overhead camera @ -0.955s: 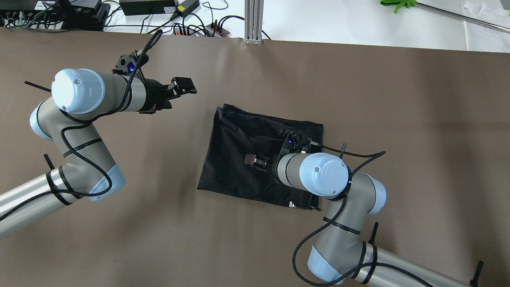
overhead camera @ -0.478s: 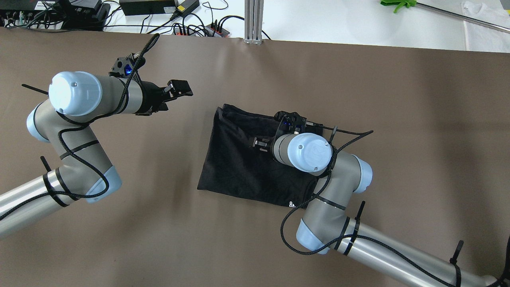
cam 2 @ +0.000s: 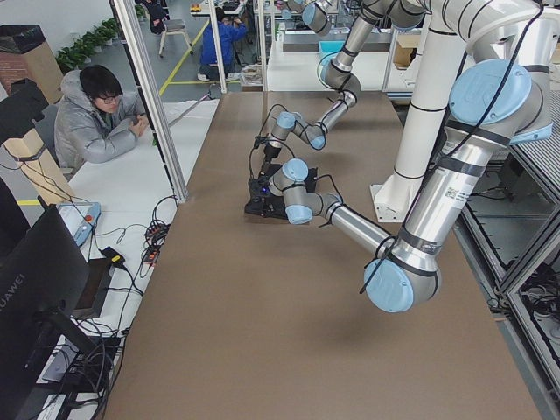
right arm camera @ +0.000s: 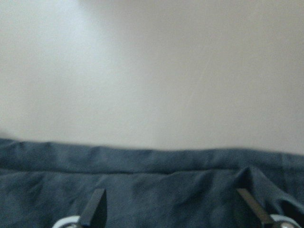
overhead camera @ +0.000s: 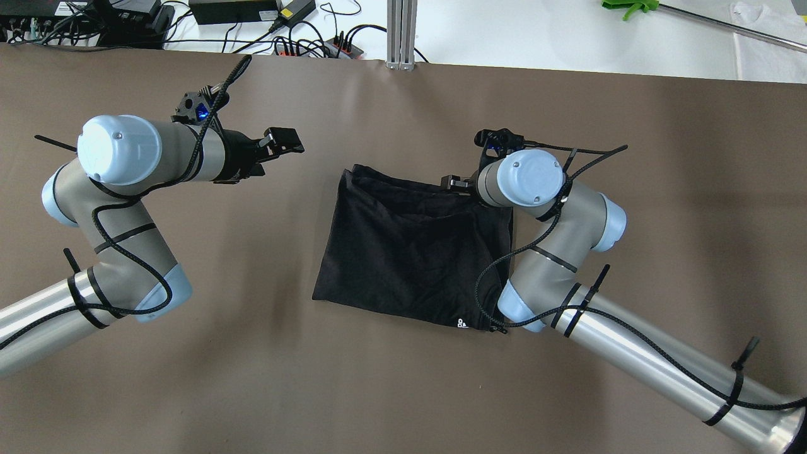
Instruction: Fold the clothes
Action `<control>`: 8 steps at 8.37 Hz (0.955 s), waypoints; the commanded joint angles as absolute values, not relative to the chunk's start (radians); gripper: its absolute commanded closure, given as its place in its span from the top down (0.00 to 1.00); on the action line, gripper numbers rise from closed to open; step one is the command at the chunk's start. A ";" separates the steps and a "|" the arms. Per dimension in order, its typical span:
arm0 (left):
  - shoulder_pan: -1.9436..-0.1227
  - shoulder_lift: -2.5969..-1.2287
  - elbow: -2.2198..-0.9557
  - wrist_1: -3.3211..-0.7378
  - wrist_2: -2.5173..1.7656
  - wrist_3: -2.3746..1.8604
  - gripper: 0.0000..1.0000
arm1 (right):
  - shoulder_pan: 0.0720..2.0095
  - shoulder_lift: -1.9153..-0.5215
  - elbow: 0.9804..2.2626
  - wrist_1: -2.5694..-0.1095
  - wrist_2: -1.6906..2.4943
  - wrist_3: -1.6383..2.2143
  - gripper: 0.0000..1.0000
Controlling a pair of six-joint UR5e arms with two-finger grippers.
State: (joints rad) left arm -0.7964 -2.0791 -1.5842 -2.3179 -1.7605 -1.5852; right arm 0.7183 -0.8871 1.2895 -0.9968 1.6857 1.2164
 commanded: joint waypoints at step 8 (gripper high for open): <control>-1.056 -1.867 -1.617 -2.180 -1.827 -1.124 1.00 | 1.104 -1.124 1.478 -1.328 1.973 0.420 0.94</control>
